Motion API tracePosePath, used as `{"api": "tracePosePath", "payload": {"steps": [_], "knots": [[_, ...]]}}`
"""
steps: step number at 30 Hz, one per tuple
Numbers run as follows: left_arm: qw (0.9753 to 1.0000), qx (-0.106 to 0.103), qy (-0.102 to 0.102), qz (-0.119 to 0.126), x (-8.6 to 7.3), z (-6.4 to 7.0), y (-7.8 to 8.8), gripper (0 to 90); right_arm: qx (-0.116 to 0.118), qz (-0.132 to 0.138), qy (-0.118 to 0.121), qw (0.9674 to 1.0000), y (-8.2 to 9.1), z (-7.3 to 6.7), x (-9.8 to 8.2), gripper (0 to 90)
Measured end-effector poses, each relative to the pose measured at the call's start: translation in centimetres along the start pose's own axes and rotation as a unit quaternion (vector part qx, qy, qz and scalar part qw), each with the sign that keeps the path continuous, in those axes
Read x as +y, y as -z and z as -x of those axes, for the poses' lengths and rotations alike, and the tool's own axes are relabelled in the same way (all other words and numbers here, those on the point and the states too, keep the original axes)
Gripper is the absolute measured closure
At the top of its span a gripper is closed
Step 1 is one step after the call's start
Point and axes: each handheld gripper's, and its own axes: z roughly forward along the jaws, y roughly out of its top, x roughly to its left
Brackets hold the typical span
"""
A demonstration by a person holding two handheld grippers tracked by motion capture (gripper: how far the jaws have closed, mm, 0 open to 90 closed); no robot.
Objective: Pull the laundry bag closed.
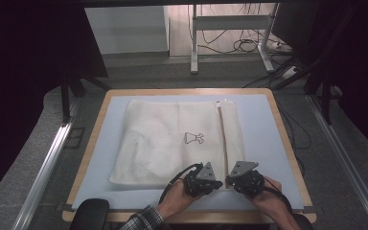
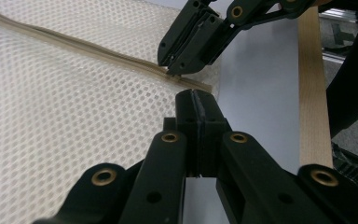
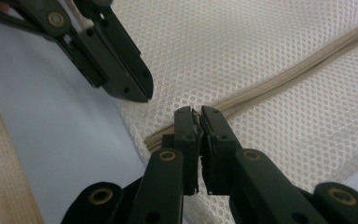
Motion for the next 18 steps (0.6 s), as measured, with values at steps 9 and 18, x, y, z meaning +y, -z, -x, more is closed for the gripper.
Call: {"api": "tracePosePath", "payload": {"steps": [9,18], "knots": [[1.0,-0.002,0.0,-0.008,0.5,-0.1,-0.9,89.8,-0.002,0.0,0.005,1.0,0.0,0.0,0.0,84.8],[0.9997,0.0,-0.005,-0.024,0.3,-0.3,-1.2,90.0,-0.006,-0.004,0.01,0.9999,0.0,-0.1,0.1,84.9]]}}
